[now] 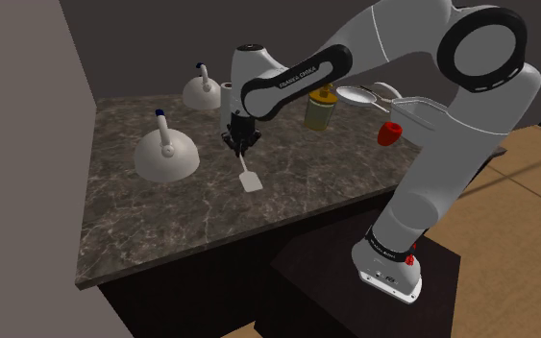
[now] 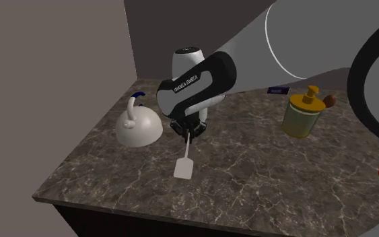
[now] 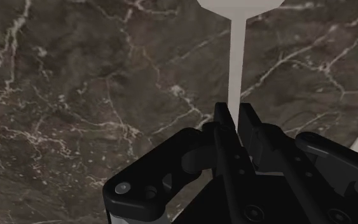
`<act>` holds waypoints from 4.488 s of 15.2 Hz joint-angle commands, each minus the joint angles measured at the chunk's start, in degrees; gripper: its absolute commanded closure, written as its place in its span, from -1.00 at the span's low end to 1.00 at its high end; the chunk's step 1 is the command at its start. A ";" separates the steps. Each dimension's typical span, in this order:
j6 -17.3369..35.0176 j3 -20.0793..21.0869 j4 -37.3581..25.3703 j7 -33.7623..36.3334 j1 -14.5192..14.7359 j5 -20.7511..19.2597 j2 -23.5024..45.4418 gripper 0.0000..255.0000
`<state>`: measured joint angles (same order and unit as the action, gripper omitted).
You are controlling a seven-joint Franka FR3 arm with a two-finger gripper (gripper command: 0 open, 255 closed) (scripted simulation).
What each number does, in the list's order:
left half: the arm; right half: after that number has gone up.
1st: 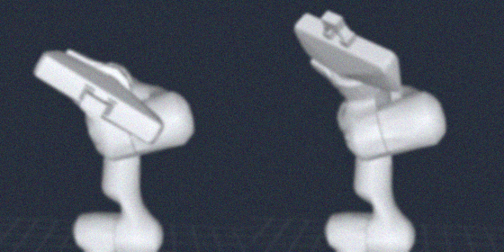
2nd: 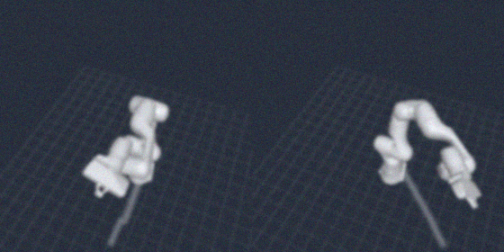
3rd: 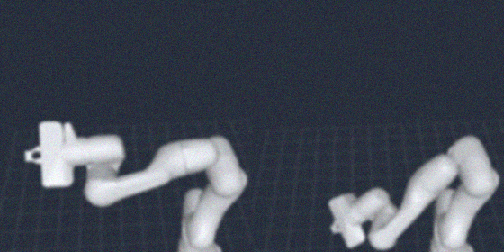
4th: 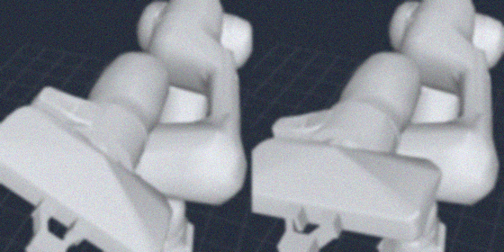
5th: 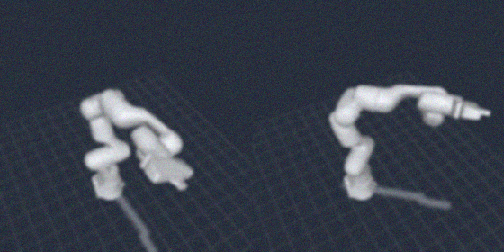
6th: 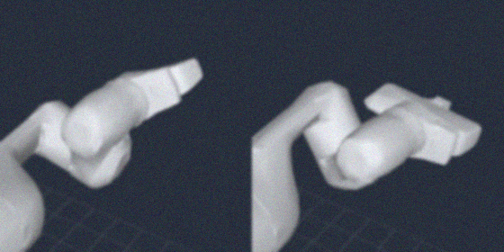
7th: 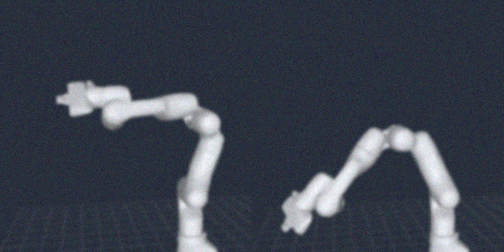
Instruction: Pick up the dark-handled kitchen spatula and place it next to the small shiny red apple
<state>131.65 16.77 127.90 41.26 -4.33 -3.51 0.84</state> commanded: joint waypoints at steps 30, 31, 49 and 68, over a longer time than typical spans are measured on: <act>-20.18 -2.64 -7.79 -6.69 -1.28 4.36 -12.97 1.00; -20.09 -3.41 -6.01 -7.97 -1.61 4.68 -14.71 1.00; -23.54 -20.70 15.13 -30.55 -9.28 0.28 -39.55 1.00; -27.09 -44.08 14.01 -57.04 -21.02 -14.27 -44.61 1.00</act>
<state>104.42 -25.89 142.70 -14.18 -25.00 -17.09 -44.45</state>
